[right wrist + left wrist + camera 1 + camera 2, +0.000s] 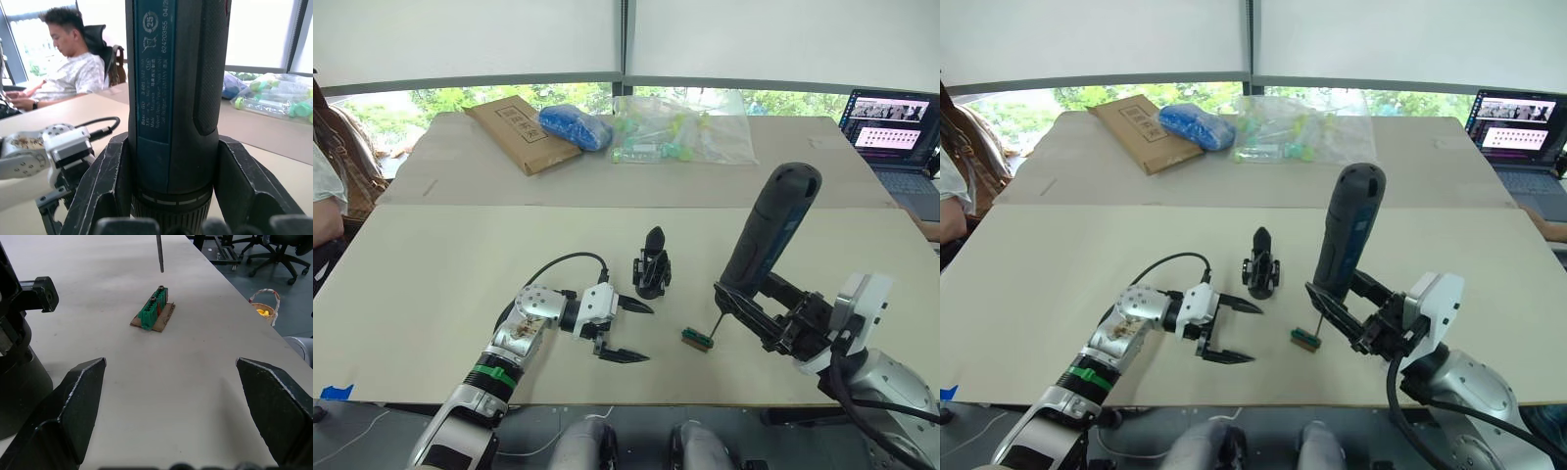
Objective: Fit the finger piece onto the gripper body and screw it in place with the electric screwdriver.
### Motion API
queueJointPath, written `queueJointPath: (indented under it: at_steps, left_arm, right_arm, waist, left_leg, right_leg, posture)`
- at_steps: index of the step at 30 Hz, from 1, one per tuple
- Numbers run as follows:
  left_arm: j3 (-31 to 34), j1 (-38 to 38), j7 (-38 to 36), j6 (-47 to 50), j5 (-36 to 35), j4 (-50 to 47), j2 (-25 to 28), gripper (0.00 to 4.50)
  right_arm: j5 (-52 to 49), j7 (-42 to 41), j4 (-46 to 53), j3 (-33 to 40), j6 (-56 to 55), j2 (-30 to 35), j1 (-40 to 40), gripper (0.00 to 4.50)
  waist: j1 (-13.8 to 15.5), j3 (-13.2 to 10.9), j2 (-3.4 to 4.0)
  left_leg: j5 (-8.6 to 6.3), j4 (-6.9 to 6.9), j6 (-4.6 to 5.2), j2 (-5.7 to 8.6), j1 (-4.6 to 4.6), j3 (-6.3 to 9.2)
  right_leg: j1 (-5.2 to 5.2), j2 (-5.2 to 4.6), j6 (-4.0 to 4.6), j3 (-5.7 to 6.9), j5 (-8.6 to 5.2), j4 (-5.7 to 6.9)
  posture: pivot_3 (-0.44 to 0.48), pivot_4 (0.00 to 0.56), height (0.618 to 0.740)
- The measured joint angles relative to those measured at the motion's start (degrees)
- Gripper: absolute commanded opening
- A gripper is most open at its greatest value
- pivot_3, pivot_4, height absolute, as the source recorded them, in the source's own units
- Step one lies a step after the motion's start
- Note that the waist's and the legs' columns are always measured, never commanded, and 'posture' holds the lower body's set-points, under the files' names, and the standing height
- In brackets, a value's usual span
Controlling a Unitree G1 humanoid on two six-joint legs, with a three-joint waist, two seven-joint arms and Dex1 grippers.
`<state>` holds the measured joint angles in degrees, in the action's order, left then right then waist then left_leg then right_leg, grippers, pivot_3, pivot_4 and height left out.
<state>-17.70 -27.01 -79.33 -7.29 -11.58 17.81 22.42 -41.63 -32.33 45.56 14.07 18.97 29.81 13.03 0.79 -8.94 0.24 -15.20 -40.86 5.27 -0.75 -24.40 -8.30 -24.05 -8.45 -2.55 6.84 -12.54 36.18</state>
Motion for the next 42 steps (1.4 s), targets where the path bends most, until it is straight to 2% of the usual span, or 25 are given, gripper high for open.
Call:
queueJointPath:
  at_steps: [17,42]
  left_arm:
    - [0.0,0.0,0.0,-0.1,0.1,0.0,0.0,4.50]
    - [0.0,0.0,0.0,-0.4,0.2,0.1,0.0,4.50]
  right_arm:
    - [1.0,-2.5,-2.8,0.1,-0.2,0.0,-0.1,1.91]
    - [1.0,-2.1,-2.6,0.0,-0.2,-0.6,-0.5,1.91]
  waist:
    - [0.0,0.0,0.00]
    - [0.0,0.0,0.00]
  left_leg:
    - [0.00,0.00,0.00,0.00,0.00,0.00]
    - [0.00,0.00,0.00,0.00,0.00,0.00]
  right_leg:
    - [0.00,0.00,0.00,0.00,0.00,0.00]
    - [0.00,0.00,0.00,0.00,0.00,0.00]
  posture:
    - [0.000,0.150,0.732]
    - [0.000,0.150,0.732]
